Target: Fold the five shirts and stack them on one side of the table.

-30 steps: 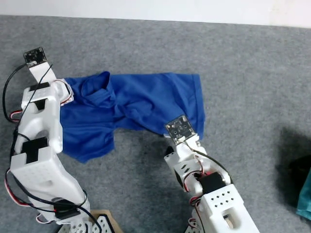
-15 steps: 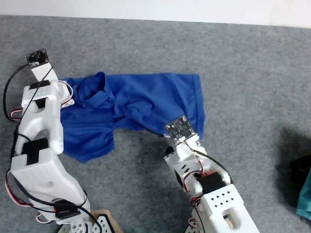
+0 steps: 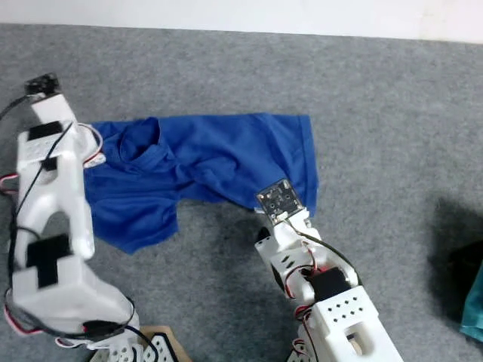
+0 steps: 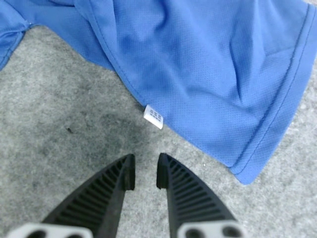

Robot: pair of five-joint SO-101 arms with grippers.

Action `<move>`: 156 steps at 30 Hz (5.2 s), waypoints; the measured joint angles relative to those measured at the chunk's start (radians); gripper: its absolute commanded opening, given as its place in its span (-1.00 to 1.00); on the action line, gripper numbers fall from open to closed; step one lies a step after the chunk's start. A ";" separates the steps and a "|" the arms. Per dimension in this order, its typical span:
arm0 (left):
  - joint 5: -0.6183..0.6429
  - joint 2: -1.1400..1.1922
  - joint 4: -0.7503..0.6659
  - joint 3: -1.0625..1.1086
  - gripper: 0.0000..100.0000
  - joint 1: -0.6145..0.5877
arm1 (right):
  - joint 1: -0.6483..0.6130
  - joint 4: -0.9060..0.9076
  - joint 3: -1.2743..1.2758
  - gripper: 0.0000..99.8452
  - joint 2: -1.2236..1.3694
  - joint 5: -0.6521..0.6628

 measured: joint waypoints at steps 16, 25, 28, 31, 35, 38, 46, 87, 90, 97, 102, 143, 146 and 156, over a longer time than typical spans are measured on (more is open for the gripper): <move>0.000 -0.236 -0.520 0.631 -0.98 -0.091 | 0.000 0.000 0.000 -0.82 0.000 0.000; 0.002 -0.249 -0.588 0.654 -0.98 -0.138 | 0.000 0.000 0.000 -0.82 0.000 0.000; 0.002 -0.249 -0.588 0.654 -0.98 -0.132 | 0.000 0.000 0.000 -0.82 0.000 0.000; 0.002 -0.249 -0.588 0.655 -0.98 -0.092 | 0.000 0.000 0.000 -0.82 0.000 0.000; 0.000 -0.249 -0.583 0.655 -0.98 -0.043 | 0.000 0.000 0.000 -0.81 0.000 0.000; -0.002 -0.249 -0.552 0.655 -0.98 -0.028 | 0.000 0.000 0.000 -0.81 0.000 0.000; -0.002 -0.249 -0.344 0.572 -0.38 -0.025 | 0.000 0.000 0.000 -0.81 0.000 0.000; 0.227 -0.351 -0.204 0.460 -0.99 -0.095 | -0.342 -0.126 -0.772 -0.82 0.844 -0.110; 0.273 -0.328 -0.264 0.460 -0.99 -0.095 | -0.385 -0.219 -0.881 -0.97 1.042 -0.110; 0.373 -0.318 -0.356 0.459 -0.99 -0.083 | -0.400 -0.252 -1.137 -0.98 1.324 -0.110; 0.379 -0.318 -0.413 0.459 -0.99 -0.021 | -0.377 -0.262 -1.178 -0.98 1.352 -0.110; 0.379 -0.318 -0.482 0.563 -0.99 -0.009 | -0.252 0.100 -1.866 -0.98 1.788 -0.222; 0.379 -0.318 -0.482 0.563 -0.99 -0.017 | -0.288 0.100 -1.838 -0.98 1.783 -0.226; 0.379 -0.318 -0.428 0.563 -0.99 -0.026 | -0.305 -0.098 -1.830 -0.98 1.784 -0.226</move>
